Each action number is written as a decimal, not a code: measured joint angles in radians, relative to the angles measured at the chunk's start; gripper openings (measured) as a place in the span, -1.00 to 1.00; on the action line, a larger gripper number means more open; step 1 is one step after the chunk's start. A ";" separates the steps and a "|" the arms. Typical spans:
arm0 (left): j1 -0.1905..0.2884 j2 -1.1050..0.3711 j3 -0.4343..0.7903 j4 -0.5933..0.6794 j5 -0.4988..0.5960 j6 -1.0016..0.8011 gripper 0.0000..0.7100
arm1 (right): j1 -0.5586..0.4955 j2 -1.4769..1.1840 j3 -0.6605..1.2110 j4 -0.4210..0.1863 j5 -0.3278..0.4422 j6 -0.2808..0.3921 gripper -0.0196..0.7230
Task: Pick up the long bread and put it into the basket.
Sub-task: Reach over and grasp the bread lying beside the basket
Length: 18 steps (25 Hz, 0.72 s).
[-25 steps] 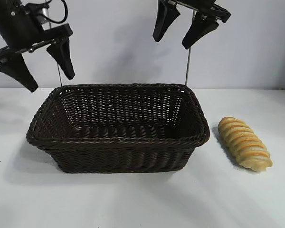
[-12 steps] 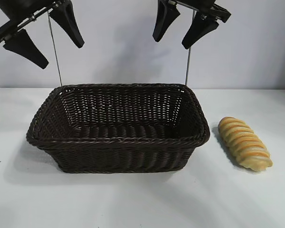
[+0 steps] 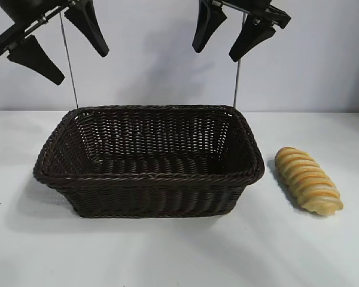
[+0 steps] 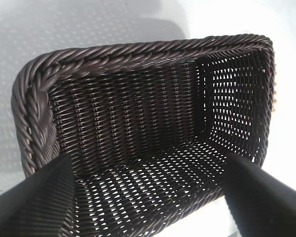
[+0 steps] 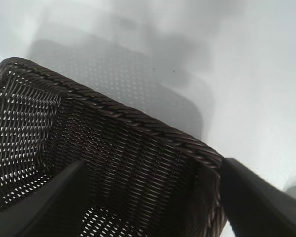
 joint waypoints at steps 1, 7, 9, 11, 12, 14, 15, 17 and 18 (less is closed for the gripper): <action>0.000 0.000 0.000 0.000 0.000 0.000 0.69 | 0.000 0.000 0.000 -0.016 0.000 0.003 0.50; 0.000 0.000 0.000 0.000 -0.001 0.000 0.69 | 0.000 0.000 0.000 -0.211 0.000 0.053 0.50; 0.000 0.000 0.000 0.000 -0.001 0.000 0.69 | -0.007 0.000 0.000 -0.258 0.000 0.073 0.50; 0.000 0.000 0.000 0.000 -0.001 0.000 0.69 | -0.027 0.000 0.000 -0.271 0.000 0.083 0.50; 0.000 0.000 0.000 0.000 -0.001 0.000 0.69 | -0.041 0.000 0.000 -0.276 0.000 0.085 0.50; 0.000 0.000 0.000 0.000 -0.001 0.000 0.69 | -0.072 0.000 0.000 -0.280 0.000 0.091 0.50; 0.000 0.000 0.000 0.000 -0.001 0.000 0.69 | -0.090 0.000 0.000 -0.281 0.000 0.097 0.50; 0.000 0.000 0.000 0.000 -0.002 0.000 0.69 | -0.123 0.000 0.000 -0.283 0.000 0.102 0.50; 0.000 0.000 0.000 0.000 -0.003 0.000 0.69 | -0.138 0.000 0.000 -0.283 0.000 0.103 0.50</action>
